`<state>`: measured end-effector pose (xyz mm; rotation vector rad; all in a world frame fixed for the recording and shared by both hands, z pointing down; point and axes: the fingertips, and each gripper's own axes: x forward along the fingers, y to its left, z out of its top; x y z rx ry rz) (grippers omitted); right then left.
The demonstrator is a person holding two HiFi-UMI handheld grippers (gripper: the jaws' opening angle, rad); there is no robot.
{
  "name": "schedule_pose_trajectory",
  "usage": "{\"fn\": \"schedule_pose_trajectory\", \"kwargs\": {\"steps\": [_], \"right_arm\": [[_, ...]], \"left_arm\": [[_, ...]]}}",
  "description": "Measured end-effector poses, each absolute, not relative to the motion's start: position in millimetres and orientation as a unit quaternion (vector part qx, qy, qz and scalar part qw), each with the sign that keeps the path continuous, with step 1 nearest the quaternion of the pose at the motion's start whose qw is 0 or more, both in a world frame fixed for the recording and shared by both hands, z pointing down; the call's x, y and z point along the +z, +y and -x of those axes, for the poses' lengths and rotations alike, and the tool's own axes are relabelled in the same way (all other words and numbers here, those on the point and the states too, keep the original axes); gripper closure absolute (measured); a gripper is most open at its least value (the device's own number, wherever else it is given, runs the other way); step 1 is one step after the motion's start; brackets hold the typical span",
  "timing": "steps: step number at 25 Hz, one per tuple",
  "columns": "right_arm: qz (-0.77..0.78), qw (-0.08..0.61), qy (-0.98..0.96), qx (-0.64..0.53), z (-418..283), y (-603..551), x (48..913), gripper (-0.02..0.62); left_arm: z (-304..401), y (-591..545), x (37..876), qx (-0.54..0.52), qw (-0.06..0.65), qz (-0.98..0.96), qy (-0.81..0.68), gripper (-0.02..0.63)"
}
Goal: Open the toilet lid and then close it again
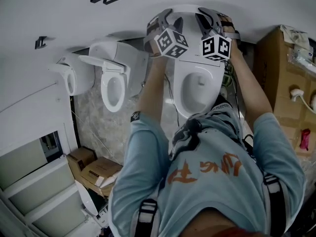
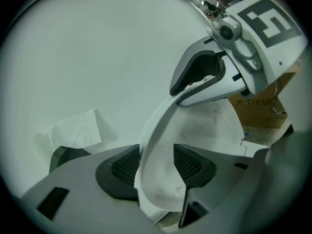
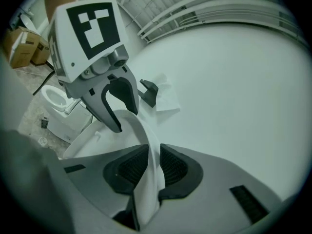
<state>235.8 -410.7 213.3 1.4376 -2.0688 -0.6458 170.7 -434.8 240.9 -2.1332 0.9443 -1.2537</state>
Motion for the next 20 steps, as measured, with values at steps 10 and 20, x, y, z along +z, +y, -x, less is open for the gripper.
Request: {"fn": "schedule_pose_trajectory", "kwargs": {"steps": [10, 20], "right_arm": [[-0.578, 0.243, -0.763, -0.156, -222.9, -315.9, 211.8, 0.505], [-0.578, 0.259, -0.769, -0.083, -170.2, -193.4, 263.7, 0.505]], "left_arm": [[-102.5, -334.7, 232.6, -0.441, 0.247, 0.789, 0.348, 0.403], [-4.5, -203.3, 288.8, -0.449, 0.210, 0.806, 0.324, 0.405]]}}
